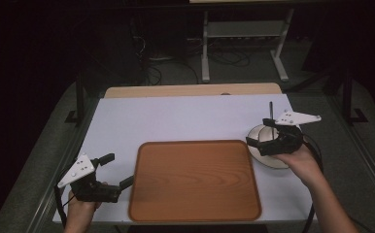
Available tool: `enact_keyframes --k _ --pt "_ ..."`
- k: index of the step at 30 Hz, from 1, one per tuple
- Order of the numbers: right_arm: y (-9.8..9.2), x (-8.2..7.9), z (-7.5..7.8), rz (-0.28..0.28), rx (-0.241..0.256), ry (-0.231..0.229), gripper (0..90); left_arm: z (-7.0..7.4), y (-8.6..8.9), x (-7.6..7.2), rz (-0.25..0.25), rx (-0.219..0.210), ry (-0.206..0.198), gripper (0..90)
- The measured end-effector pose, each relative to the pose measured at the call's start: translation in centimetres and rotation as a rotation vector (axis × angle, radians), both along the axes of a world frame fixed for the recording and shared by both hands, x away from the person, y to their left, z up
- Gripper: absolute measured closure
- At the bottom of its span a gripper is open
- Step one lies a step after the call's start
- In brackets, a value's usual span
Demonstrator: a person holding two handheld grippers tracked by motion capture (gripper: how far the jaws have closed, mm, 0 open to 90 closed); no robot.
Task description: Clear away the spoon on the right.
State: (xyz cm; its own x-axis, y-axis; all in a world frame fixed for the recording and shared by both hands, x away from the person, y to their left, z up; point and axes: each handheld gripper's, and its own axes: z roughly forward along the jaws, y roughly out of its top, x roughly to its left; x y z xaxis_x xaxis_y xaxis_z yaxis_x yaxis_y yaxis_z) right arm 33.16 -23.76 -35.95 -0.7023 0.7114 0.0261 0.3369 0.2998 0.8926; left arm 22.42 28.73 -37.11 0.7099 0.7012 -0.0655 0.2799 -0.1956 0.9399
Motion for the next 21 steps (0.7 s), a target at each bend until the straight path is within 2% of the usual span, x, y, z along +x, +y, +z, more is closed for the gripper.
enact_keyframes --k 4,6,7,13,14,16,21 --pt "-0.2 0.7 0.1 -0.009 -0.009 0.004 5.9 0.0 0.0 0.0 0.002 0.009 0.007 0.0" --pt "-0.3 1.2 0.1 -0.017 -0.008 0.004 8.0 0.0 -0.1 0.0 0.004 0.009 0.006 0.0" --pt "-0.6 1.7 0.3 -0.021 -0.005 0.013 13.7 0.0 0.0 0.0 -0.002 0.009 0.002 0.0" --pt "-1.0 3.0 0.5 -0.051 -0.021 0.047 18.0 -0.1 -0.1 0.0 -0.011 0.018 0.015 0.0" --pt "-1.2 3.5 0.5 -0.061 -0.023 0.059 22.0 -0.1 -0.1 0.0 -0.012 0.017 0.014 0.0" --pt "-1.2 3.8 0.6 -0.065 -0.03 0.064 24.2 -0.1 0.0 0.0 -0.012 0.02 0.014 0.0" --pt "-1.7 5.4 0.5 -0.106 -0.05 0.09 44.5 -0.3 -0.2 0.1 -0.03 0.04 0.022 0.0"
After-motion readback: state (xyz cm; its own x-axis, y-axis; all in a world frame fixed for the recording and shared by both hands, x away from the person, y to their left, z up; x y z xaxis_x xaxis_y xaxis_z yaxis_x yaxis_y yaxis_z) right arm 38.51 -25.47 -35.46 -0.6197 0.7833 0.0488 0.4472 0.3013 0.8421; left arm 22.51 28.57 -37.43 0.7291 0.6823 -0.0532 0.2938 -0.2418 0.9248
